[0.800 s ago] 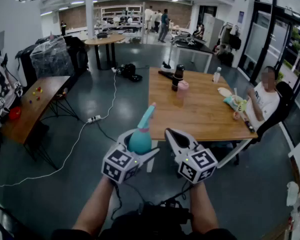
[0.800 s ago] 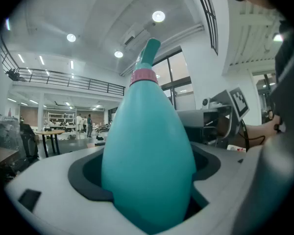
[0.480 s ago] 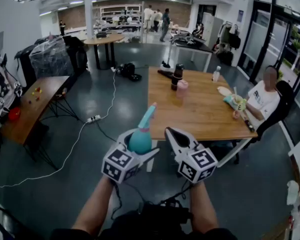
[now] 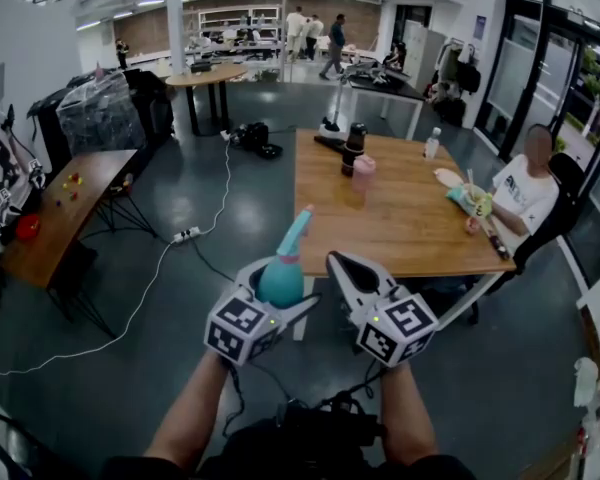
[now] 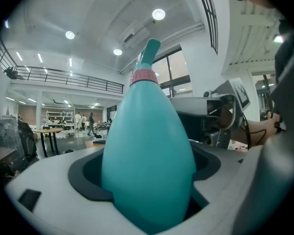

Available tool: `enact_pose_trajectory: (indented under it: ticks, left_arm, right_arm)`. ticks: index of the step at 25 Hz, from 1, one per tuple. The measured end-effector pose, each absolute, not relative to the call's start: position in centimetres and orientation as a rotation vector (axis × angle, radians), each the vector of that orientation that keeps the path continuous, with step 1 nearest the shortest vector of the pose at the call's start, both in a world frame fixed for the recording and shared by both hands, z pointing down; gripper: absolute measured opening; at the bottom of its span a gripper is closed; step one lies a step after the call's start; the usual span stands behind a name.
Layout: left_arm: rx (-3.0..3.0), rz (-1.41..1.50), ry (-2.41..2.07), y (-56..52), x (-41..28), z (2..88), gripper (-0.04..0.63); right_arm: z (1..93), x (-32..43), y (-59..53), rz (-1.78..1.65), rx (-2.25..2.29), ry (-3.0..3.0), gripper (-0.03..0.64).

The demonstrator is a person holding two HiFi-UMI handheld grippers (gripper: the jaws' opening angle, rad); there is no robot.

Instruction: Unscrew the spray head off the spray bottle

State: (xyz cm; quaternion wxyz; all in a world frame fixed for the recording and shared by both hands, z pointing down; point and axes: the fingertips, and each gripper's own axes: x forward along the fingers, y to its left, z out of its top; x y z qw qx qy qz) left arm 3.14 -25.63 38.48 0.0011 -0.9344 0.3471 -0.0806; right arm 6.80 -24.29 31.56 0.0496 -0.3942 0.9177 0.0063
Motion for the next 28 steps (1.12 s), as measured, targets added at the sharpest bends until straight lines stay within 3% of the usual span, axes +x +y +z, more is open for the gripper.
enact_pose_trajectory:
  ticks: [11, 16, 21, 28]
  left_arm:
    - [-2.938, -0.258, 1.086, -25.4, 3.4, 39.4, 0.44]
    - [-2.929, -0.258, 1.089, -25.2, 3.7, 39.6, 0.44]
    - [-2.918, -0.276, 1.088, -25.1, 4.3, 40.0, 0.44]
    - [-2.914, -0.29, 1.055, -24.6, 4.5, 40.2, 0.44]
  right_arm:
    - [30.3, 4.5, -22.5, -0.05, -1.007, 2.801, 0.012]
    - [29.9, 3.4, -21.8, -0.117, -0.935, 2.793, 0.112]
    - [30.1, 2.8, -21.7, -0.169, -0.903, 2.798, 0.156]
    - [30.9, 1.9, -21.6, -0.12, -0.905, 2.865, 0.141]
